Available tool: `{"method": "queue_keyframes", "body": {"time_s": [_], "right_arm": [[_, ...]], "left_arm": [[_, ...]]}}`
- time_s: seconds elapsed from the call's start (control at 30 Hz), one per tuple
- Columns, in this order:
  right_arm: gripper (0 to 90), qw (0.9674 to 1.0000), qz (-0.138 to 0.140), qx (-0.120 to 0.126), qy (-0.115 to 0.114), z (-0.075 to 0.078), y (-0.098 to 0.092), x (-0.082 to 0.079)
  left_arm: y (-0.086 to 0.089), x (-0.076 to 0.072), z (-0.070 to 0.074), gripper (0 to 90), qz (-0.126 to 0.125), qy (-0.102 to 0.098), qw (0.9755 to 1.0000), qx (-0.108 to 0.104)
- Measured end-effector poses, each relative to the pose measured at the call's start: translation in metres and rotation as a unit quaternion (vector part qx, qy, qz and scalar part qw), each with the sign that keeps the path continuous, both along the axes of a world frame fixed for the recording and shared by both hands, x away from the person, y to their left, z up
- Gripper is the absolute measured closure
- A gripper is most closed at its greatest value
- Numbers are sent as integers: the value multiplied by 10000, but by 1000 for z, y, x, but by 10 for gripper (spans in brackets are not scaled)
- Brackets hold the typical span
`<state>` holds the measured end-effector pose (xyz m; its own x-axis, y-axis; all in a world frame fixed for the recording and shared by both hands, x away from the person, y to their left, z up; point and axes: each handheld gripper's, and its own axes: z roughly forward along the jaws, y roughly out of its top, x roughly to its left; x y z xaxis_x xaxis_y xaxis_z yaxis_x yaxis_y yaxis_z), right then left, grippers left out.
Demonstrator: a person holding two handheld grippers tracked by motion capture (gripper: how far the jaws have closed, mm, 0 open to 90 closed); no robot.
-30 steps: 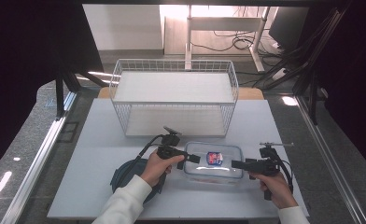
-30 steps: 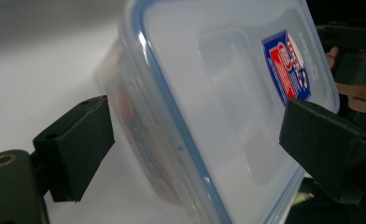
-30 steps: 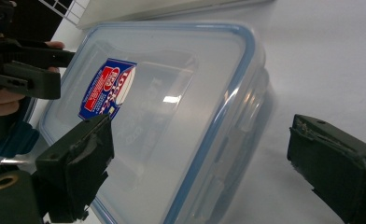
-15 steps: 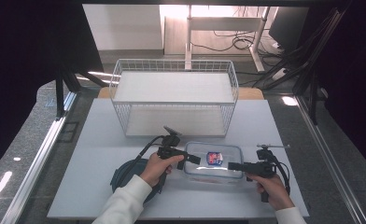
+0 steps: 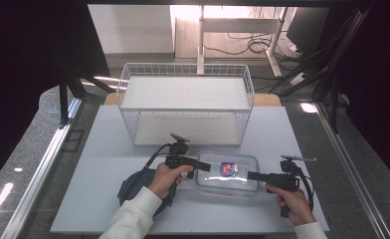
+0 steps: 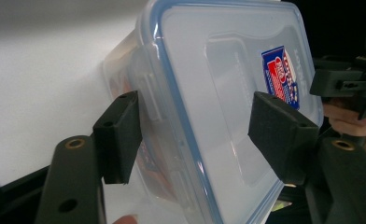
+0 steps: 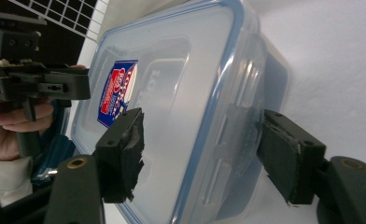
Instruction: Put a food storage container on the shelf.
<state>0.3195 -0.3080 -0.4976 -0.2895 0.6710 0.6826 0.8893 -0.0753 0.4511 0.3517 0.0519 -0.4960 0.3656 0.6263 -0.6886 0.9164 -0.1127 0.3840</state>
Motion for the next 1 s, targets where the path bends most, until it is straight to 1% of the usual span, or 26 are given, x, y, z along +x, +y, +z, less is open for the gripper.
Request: {"method": "queue_keyframes", "body": {"time_s": [0.07,0.1,0.23,0.3,0.37,0.4,0.43,0.5,0.57,0.73,0.8,0.83,0.87,0.93,1.0], "right_arm": [[362,10000,-30,40,-15,0,-2,-1],[365,10000,-39,62,23,0,-2,-1],[386,9999,-46,103,-31,1,-3,-2],[394,9999,-47,131,-11,1,-4,-4],[402,9998,-62,156,-46,2,-4,-4],[404,9999,-53,143,-79,2,-5,-5],[406,9998,-65,158,-47,2,-5,-6],[408,9998,-81,142,-68,3,-4,-6],[415,9998,-135,129,-108,3,-4,-7],[437,9994,-278,184,-99,6,-3,-9],[444,9992,-310,188,-171,7,-4,-10],[450,9990,-335,185,-216,11,-4,-11],[450,9990,-335,185,-216,11,-4,-11],[452,9988,-327,149,-318,14,-3,-12],[452,9986,-299,102,-429,19,-2,-14]], "left_arm": [[1,-1,0,379,14,-1,10000,-33],[1,-1,0,382,13,-12,10000,-51],[4,-4,0,402,36,-21,9999,-129],[5,-5,0,408,-2,-60,9999,-144],[6,-6,0,414,-27,-92,9998,-155],[6,-7,1,415,-13,-101,9998,-165],[6,-7,1,416,-13,-115,9998,-152],[6,-8,2,417,2,-124,9998,-160],[7,-9,2,425,-3,-129,9998,-163],[9,-13,3,441,52,-177,9996,-233],[10,-15,6,451,86,-223,9994,-255],[9,-16,7,457,85,-262,9993,-266],[9,-17,8,457,92,-278,9992,-264],[10,-18,10,457,95,-338,9991,-252],[11,-19,11,460,101,-385,9988,-286]]}}
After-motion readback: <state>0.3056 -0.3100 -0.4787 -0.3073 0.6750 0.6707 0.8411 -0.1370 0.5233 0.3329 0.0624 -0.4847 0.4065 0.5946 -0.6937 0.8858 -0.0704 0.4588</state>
